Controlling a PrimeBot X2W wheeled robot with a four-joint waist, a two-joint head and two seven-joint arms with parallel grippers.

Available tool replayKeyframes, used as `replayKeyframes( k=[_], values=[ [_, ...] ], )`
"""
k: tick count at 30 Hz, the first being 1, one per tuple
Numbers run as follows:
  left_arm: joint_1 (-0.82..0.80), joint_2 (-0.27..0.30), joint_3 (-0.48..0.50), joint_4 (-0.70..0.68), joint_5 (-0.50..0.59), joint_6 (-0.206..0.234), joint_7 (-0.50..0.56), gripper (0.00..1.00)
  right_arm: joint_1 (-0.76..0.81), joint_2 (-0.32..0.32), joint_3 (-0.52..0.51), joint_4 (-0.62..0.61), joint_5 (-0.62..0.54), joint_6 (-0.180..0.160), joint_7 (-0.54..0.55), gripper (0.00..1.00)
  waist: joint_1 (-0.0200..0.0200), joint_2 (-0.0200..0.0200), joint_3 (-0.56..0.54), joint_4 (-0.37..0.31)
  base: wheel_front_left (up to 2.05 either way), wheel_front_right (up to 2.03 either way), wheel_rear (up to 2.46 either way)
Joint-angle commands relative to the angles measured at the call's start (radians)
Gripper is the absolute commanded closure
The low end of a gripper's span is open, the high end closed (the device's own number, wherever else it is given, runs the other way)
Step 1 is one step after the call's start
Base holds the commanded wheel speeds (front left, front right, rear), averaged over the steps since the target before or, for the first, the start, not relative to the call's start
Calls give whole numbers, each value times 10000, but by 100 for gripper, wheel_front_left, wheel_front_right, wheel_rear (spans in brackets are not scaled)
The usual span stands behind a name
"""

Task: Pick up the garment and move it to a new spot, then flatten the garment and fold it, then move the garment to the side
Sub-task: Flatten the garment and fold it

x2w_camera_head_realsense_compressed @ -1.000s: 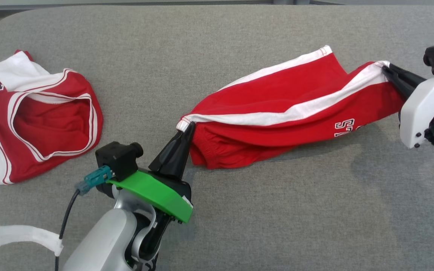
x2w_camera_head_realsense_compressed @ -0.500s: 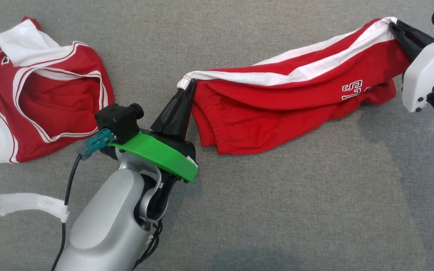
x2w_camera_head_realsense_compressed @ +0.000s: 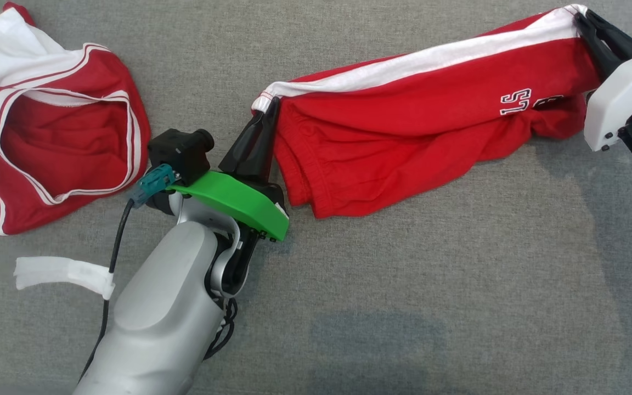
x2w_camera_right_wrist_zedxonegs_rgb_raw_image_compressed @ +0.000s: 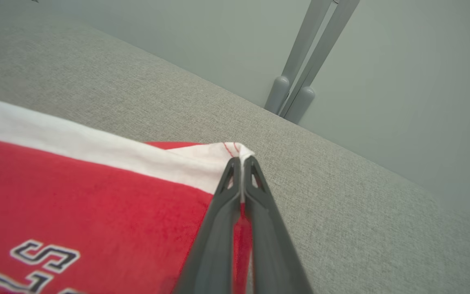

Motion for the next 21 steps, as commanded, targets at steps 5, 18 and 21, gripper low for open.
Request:
replayKeyframes(
  k=[5,18,21],
  values=[
    [-224,-82,-46,553,44,62,-90,0,-71,-77,409,513,269,-13,-161,0,0,-1,-28,-28,0,0,0],
    [1005,454,458,69,673,717,-495,0,1175,-297,-108,196,715,-14,543,0,0,-1,-989,-96,0,0,0],
    [1966,628,1066,-1144,1434,1201,-517,0,2105,-26,-838,-208,671,-14,437,0,0,-1,-1390,-101,0,0,0]
  ],
)
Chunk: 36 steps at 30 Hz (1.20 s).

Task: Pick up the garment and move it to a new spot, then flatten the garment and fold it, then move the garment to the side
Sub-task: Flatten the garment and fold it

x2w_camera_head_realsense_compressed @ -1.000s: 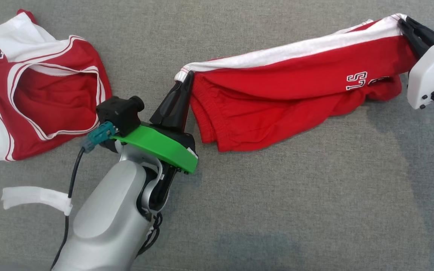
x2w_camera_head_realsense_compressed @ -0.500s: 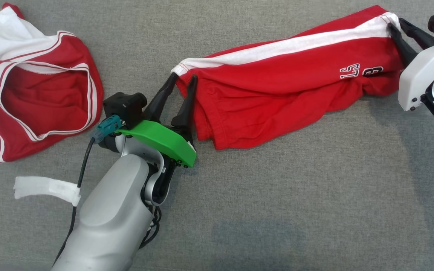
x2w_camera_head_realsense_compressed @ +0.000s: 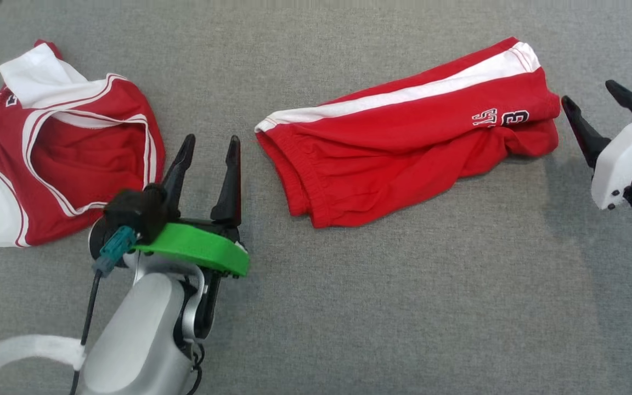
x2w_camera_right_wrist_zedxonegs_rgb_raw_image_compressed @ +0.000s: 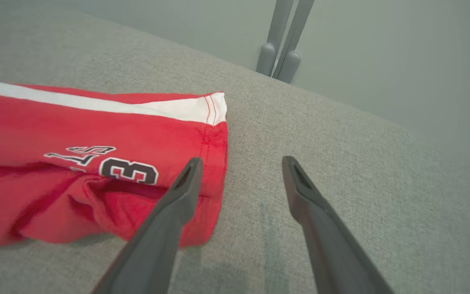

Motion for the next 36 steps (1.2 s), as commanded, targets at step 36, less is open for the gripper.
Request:
replayKeyframes(
  k=[36],
  values=[
    [4683,-1099,2805,-3425,3926,-1521,-45,0,291,3291,-3824,2162,-1283,-12,-1047,0,0,0,-13,688,0,0,0]
  ],
)
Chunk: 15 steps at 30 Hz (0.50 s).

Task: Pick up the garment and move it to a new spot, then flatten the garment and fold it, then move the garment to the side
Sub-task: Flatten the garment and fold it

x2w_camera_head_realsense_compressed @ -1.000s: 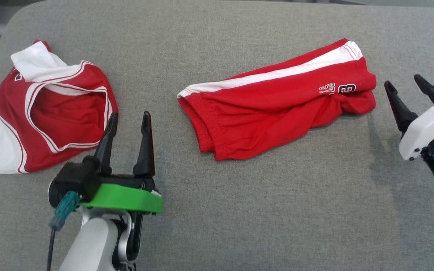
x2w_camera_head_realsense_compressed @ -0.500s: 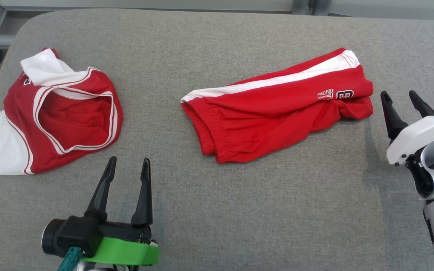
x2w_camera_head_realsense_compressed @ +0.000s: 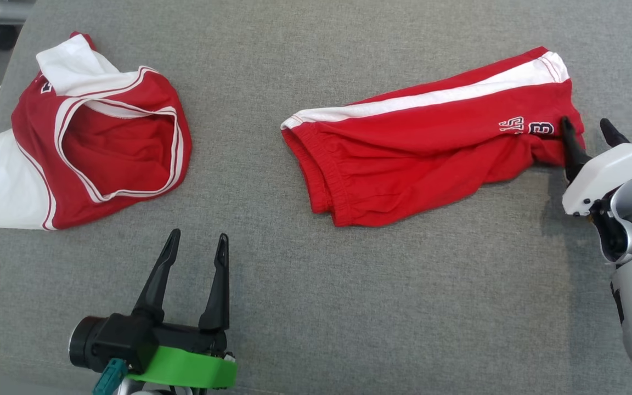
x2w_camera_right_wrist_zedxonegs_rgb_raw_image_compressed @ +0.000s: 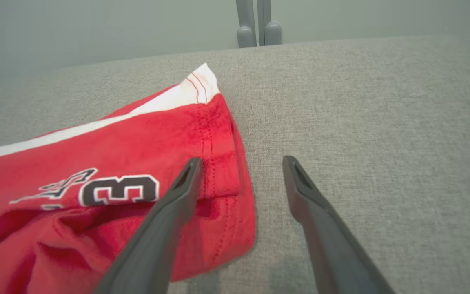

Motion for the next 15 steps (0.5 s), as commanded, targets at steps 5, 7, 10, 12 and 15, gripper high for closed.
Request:
replayKeyframes(
  k=[5,7,10,12,15],
  values=[
    [-250,-52,12,160,15,-96,-32,0,-193,144,152,676,178,-10,130,0,0,0,304,215,0,0,0],
    [-279,-58,26,205,2,-113,-32,0,-148,205,222,917,273,-10,341,0,0,0,304,217,0,0,0],
    [-270,-69,73,299,-41,-147,-32,0,17,250,435,1081,453,-6,517,75,0,0,241,189,0,0,0],
    [-267,-72,82,349,-68,-157,-32,0,85,191,572,1049,485,-6,516,100,0,0,196,159,0,0,0],
    [-257,-73,32,423,-94,-142,-32,0,232,89,669,880,524,-12,330,100,0,0,81,110,0,0,0]
  ],
)
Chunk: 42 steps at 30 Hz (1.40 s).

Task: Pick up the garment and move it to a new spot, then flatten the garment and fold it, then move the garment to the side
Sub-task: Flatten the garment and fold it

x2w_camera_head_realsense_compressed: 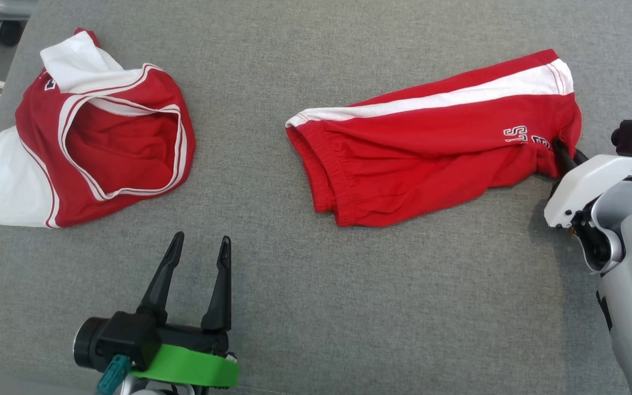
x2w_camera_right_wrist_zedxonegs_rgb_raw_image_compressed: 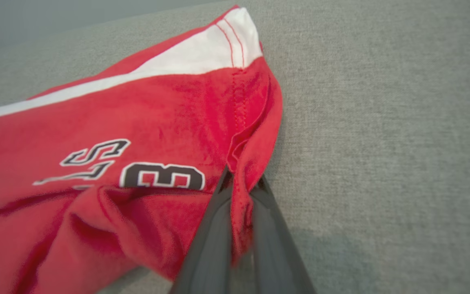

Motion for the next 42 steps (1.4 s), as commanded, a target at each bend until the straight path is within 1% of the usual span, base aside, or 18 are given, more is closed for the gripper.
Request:
replayKeyframes(
  k=[1,5,10,19,23,24,27,30,37,42],
  values=[
    [-99,-9,-34,46,-98,-18,-32,0,408,-76,72,-28,12,-14,-76,100,0,0,-131,-56,0,0,0],
    [-12,-7,-112,123,-124,-13,-32,0,675,-62,53,-311,55,-14,-230,100,0,0,-321,-80,0,0,0],
    [179,-6,-173,214,-139,24,-32,0,1409,78,-281,-1061,4,-14,-360,100,0,0,-671,-151,0,0,0],
    [435,-5,-170,426,59,-44,-32,0,3259,909,-1117,-2879,-397,-12,86,100,0,0,-1213,-286,0,0,0],
    [500,41,-161,653,234,-61,-32,0,3785,1194,-1344,-3392,-620,-12,374,100,0,0,-1320,-397,0,0,0],
    [485,41,-150,717,245,-56,-32,0,3863,1219,-1345,-3478,-719,-14,400,0,0,0,-1341,-414,0,0,0],
    [414,67,-126,960,277,-57,-34,0,4071,1246,-1438,-3560,-1020,-11,378,0,0,0,-1425,-447,0,0,0],
    [293,66,-21,1182,143,5,-32,0,4157,1304,-1521,-3632,-1182,-11,122,0,0,0,-1545,-452,0,0,0],
    [119,183,366,1546,-108,145,-34,0,4556,1409,-1543,-3974,-1374,-11,-1124,0,0,0,-2053,-573,0,0,0],
    [308,331,586,1638,-221,145,-34,0,4928,1492,-1226,-4173,-1522,-11,-1909,0,0,0,-2528,-803,0,0,0]
  ],
)
